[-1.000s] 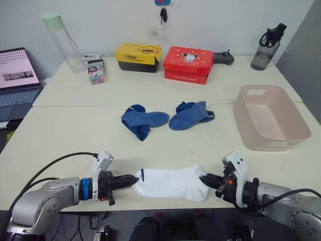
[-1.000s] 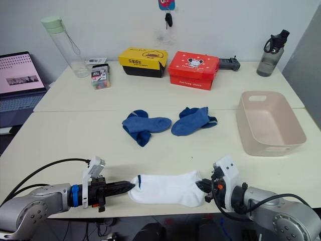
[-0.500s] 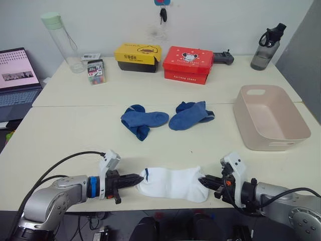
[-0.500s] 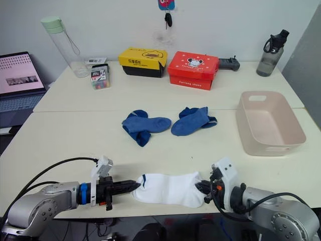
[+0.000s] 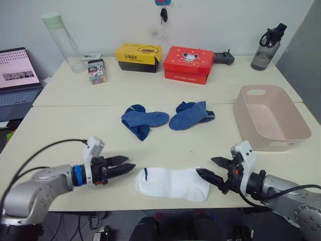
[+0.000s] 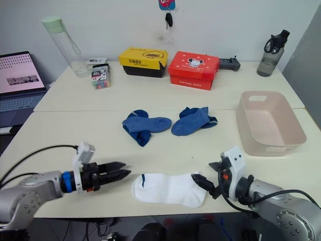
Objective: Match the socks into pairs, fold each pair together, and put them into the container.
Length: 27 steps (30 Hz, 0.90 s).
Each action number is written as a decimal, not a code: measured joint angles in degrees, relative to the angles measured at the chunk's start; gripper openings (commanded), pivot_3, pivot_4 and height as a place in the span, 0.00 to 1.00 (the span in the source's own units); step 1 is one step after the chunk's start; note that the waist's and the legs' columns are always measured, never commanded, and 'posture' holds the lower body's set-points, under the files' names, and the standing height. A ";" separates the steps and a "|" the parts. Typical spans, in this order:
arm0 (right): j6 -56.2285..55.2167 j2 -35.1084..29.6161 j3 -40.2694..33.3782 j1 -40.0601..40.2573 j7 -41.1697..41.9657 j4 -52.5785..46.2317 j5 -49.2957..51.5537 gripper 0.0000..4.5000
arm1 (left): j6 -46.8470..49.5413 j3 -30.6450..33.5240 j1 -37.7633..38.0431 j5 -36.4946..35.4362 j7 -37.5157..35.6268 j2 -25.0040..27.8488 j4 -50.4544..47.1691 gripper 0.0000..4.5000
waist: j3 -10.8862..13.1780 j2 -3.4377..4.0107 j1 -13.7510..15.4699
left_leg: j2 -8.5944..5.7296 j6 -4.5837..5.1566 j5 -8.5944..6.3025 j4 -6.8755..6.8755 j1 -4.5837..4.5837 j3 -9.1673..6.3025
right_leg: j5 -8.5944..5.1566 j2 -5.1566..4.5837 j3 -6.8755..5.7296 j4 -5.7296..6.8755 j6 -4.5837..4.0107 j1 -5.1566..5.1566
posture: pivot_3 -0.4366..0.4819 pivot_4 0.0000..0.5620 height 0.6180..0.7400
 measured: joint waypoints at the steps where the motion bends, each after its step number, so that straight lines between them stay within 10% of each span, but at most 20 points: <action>1: -0.91 -0.94 0.72 -0.55 0.83 -0.48 -0.09 0.99 | -0.56 -0.14 -0.10 -0.02 -1.08 0.58 -1.33 0.62 | 0.00 0.00 0.00 | 0.00 -0.06 0.03 0.00 0.00 0.02 | 0.00 0.00 0.02 -0.05 0.00 0.01 | 0.48 0.27 1.00; 11: -19.28 -13.16 23.58 -3.16 16.00 2.78 -20.26 0.29 | -11.73 -19.54 -3.44 9.40 -11.48 1.44 -4.16 0.00 | 0.02 -0.03 0.05 | -0.02 -0.08 0.05 -0.01 -0.03 -0.02 | 0.00 0.01 -0.07 -0.23 0.00 0.13 | 0.48 0.27 1.00; 15: -24.79 -13.26 30.15 -4.24 18.27 8.26 -28.00 0.01 | -14.38 -23.66 -6.26 14.34 -10.79 -0.69 1.27 0.00 | 0.02 -0.05 0.02 | 0.00 -0.09 0.06 0.01 -0.02 -0.03 | 0.00 0.03 -0.09 -0.18 0.00 0.12 | 0.48 0.27 1.00; 27: -33.63 -13.86 22.86 4.37 21.36 13.79 -31.68 0.01 | -18.78 -25.66 -3.96 19.64 -8.80 -0.81 3.75 0.00 | -0.08 -0.03 0.15 | -0.01 0.12 -0.04 0.02 0.17 -0.07 | 0.08 -0.01 -0.12 -0.31 0.00 0.43 | 0.48 0.27 1.00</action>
